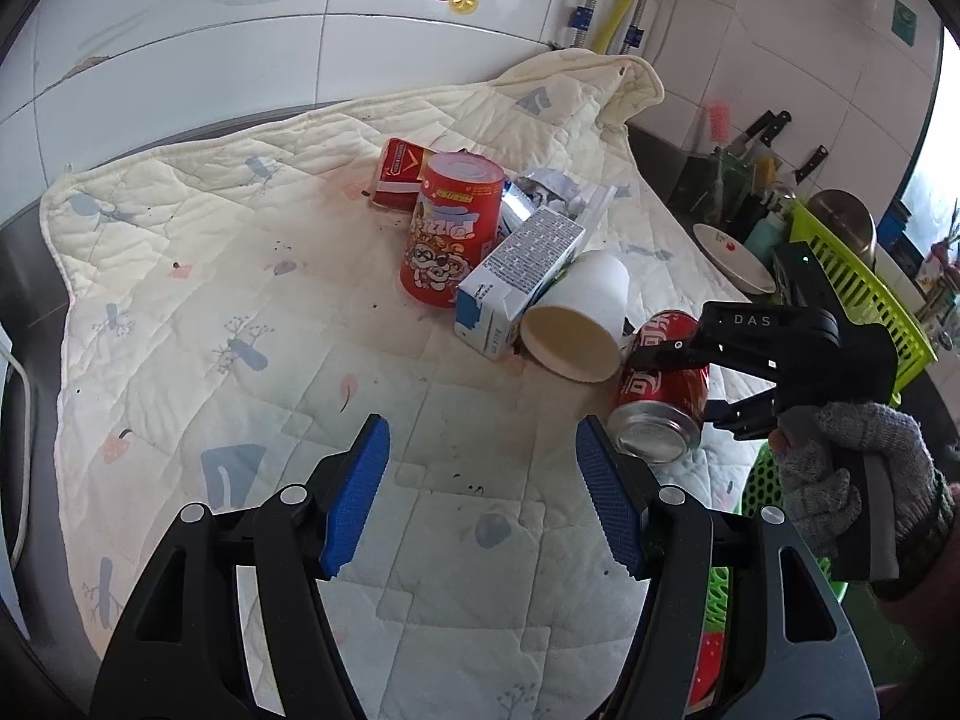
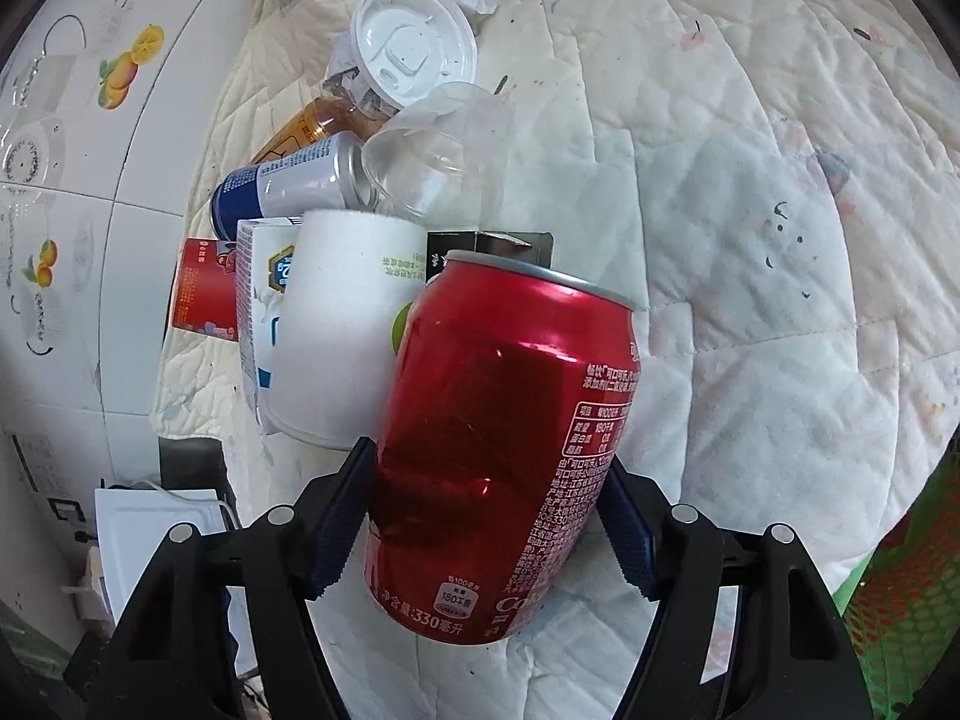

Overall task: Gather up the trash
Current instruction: 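Grasp the white paper cup with left tool while right tool carries the can, then drop the paper cup into the green basket while right tool drops the can, then grasp the milk carton with left tool while right tool reaches the plastic cup, then carry the carton toward the basket while right tool grasps the clear plastic cup, then drop the carton into the green basket while right tool drops the plastic cup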

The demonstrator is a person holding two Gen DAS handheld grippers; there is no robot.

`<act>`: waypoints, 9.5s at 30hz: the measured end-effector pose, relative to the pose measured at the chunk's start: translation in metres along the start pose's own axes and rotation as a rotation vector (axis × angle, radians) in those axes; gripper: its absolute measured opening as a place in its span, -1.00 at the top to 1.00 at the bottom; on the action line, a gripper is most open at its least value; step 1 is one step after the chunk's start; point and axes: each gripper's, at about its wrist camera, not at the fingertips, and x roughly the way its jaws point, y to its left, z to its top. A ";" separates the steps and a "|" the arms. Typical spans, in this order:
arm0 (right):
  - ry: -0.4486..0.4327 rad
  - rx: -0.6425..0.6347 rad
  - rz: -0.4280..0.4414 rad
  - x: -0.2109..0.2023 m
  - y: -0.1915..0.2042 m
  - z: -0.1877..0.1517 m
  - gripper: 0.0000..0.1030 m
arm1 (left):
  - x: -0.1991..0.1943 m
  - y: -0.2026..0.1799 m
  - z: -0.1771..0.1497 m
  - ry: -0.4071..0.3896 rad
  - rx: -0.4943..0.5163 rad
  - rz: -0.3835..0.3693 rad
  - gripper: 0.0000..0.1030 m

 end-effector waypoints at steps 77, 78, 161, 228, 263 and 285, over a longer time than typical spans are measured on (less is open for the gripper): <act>-0.021 -0.231 -0.408 -0.132 -0.194 -0.102 -0.54 | 0.069 -0.126 0.031 0.115 0.229 -0.075 -0.23; -0.027 -0.229 -0.407 -0.135 -0.197 -0.104 -0.54 | 0.064 -0.131 0.028 0.110 0.232 -0.081 -0.23; -0.201 -0.521 -0.305 -0.160 -0.086 -0.088 -0.55 | 0.074 -0.052 0.069 0.038 0.119 0.119 -0.53; 0.006 -0.101 -0.087 0.017 0.046 0.132 -0.38 | 0.061 -0.005 0.051 0.050 0.137 0.046 0.20; 0.024 -0.116 0.066 -0.071 -0.031 0.058 -0.15 | 0.023 -0.074 0.033 0.005 0.179 -0.007 0.20; 0.039 -0.158 -0.093 -0.178 -0.199 -0.095 -0.37 | 0.002 -0.222 -0.033 0.024 0.299 -0.159 0.20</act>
